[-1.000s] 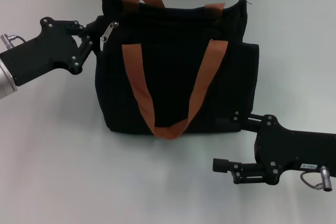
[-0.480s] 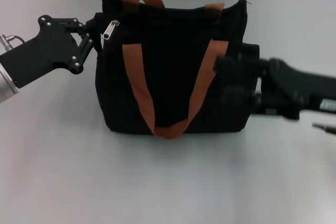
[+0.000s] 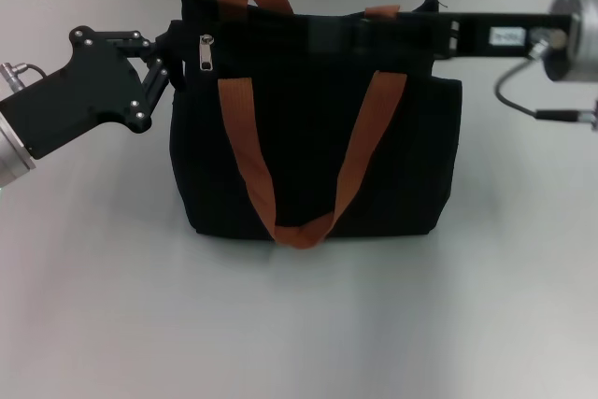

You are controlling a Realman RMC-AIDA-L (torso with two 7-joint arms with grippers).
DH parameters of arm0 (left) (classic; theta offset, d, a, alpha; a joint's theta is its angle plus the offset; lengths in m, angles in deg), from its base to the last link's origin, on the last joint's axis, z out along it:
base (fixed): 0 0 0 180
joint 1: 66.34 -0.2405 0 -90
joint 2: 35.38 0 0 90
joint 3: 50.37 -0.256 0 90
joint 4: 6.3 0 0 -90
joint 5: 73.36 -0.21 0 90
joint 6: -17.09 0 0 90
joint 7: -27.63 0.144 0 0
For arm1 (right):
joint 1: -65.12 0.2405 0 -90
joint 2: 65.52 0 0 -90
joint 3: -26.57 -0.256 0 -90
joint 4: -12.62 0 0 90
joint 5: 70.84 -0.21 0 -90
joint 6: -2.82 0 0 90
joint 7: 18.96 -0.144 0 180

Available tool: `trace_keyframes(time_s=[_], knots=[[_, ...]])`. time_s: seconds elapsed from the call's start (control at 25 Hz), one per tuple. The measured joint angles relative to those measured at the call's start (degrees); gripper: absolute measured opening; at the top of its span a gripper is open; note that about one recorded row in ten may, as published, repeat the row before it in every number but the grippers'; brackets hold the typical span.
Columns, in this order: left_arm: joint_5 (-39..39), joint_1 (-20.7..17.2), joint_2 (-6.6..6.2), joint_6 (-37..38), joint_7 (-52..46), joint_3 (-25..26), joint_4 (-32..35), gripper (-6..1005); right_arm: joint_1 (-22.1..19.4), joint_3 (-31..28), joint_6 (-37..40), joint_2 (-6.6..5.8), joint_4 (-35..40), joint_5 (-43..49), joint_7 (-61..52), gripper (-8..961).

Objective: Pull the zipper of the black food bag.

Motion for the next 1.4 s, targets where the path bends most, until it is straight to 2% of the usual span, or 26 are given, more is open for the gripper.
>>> trace_keyframes(time_s=[0.24,0.4,0.88,1.08,1.4], knots=[[0.0,0.0,0.0,0.9,0.0,0.0,0.0,23,3.4,5.7,-5.0,-0.25,1.6,0.0,-6.4,804],[0.0,0.0,0.0,1.0,0.0,0.0,0.0,23,5.5,9.0,-9.5,-0.33,1.8,0.7,-9.1,763],[0.0,0.1,0.0,1.8,0.0,-0.4,0.0,23,8.7,11.7,-14.7,0.04,1.8,3.6,-14.1,641],[0.0,0.1,0.01,3.0,1.2,-0.1,-0.3,23,9.5,13.5,-16.3,0.07,2.0,3.7,-15.8,463],[0.1,0.2,0.07,3.6,1.5,0.0,-0.6,23,10.9,15.2,-18.1,0.45,2.0,5.8,-18.7,460]])
